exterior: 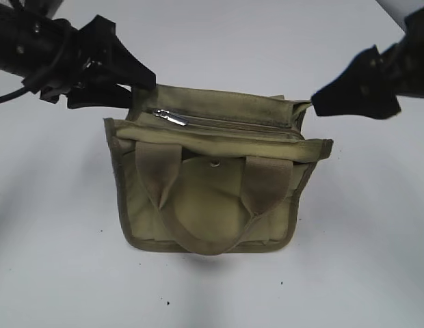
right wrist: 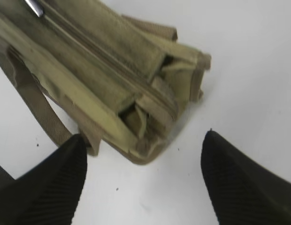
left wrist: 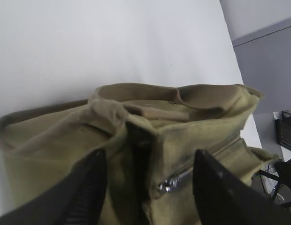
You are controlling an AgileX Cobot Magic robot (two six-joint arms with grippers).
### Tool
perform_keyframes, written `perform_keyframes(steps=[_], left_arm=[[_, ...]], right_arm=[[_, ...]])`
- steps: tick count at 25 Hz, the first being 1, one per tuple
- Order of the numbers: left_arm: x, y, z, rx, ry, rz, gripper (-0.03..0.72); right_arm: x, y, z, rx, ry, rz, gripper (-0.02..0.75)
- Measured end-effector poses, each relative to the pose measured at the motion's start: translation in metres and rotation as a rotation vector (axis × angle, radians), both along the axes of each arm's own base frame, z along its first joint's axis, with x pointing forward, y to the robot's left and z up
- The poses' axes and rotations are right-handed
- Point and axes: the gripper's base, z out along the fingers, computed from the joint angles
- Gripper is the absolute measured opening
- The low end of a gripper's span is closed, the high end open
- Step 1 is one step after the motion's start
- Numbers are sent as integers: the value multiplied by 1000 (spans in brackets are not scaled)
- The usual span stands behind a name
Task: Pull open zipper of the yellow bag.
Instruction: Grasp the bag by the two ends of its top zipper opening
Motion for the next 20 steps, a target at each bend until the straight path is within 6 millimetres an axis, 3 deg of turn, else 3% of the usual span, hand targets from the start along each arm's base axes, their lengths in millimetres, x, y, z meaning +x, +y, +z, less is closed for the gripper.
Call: perform_keyframes(steps=[4,9,12,17,20], left_arm=[[13,-10,-10,-12,35,8,452],[28,-24,-17,-25,36,20,391],[32,-30,-21,-41,47,23,307],[35,-33,-16,-47,28,18,48],[35,-34,-15,-47,26,13,28]], right_arm=[[30,21,9,11,-40,97,547],[64,66,9,-22,-106,252,435],[79,94,8,-27,-125,322,388],[92,130,2,-47,-156,427,326],[93,144,-7,-67,-157,478,288]])
